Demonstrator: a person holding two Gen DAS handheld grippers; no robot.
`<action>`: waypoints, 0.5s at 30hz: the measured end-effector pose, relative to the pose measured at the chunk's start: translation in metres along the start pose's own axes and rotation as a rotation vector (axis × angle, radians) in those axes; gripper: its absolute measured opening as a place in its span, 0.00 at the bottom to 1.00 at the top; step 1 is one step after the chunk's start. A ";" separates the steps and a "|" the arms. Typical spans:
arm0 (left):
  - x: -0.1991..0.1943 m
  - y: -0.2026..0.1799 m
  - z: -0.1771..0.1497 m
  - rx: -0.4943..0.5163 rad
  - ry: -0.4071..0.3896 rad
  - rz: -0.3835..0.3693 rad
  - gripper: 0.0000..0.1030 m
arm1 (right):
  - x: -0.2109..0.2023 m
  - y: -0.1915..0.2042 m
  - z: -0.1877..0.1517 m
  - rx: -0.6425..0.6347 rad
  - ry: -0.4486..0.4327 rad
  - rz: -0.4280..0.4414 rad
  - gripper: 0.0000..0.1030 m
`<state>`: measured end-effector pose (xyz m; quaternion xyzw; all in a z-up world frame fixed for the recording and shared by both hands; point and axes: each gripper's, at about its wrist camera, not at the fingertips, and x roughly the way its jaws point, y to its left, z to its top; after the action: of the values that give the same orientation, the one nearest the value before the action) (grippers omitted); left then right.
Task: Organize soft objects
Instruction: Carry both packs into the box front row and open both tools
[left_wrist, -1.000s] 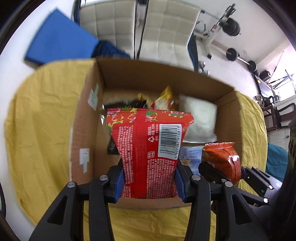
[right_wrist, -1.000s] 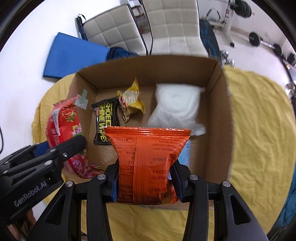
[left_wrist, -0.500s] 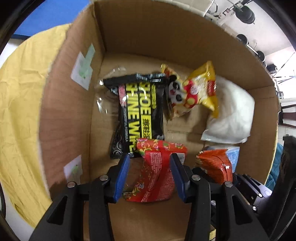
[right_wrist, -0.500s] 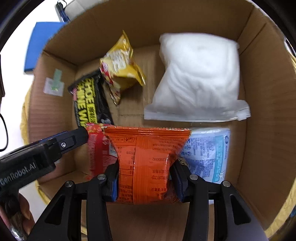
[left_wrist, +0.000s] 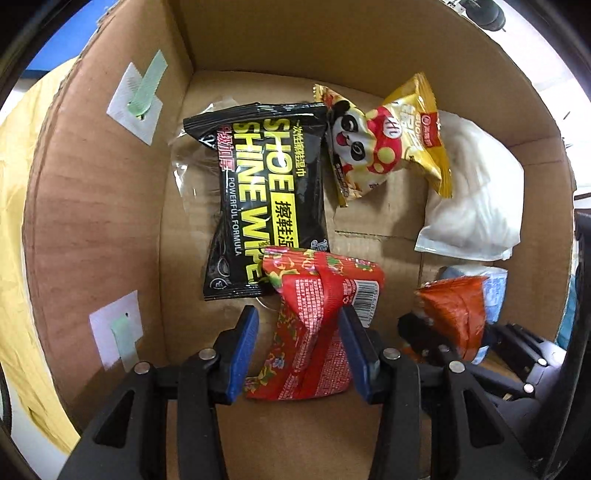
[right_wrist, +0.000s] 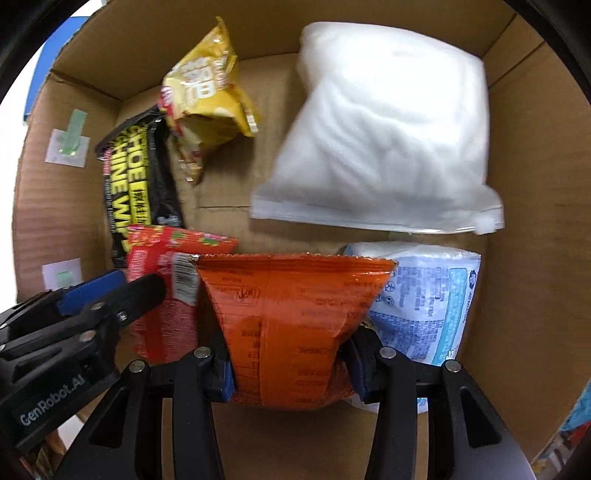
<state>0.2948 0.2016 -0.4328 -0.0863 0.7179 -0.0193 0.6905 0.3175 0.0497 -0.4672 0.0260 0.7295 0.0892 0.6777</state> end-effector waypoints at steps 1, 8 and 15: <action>0.000 -0.001 -0.001 0.006 -0.003 0.004 0.41 | 0.002 -0.002 0.000 0.000 0.001 -0.009 0.48; -0.003 -0.029 -0.006 0.029 -0.022 0.021 0.41 | 0.007 -0.011 -0.005 -0.011 0.003 -0.034 0.69; -0.024 -0.050 -0.017 0.039 -0.065 0.058 0.48 | -0.017 -0.011 -0.013 -0.043 -0.060 -0.074 0.76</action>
<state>0.2835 0.1548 -0.4005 -0.0524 0.6967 -0.0104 0.7153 0.3066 0.0353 -0.4510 -0.0129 0.7074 0.0787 0.7023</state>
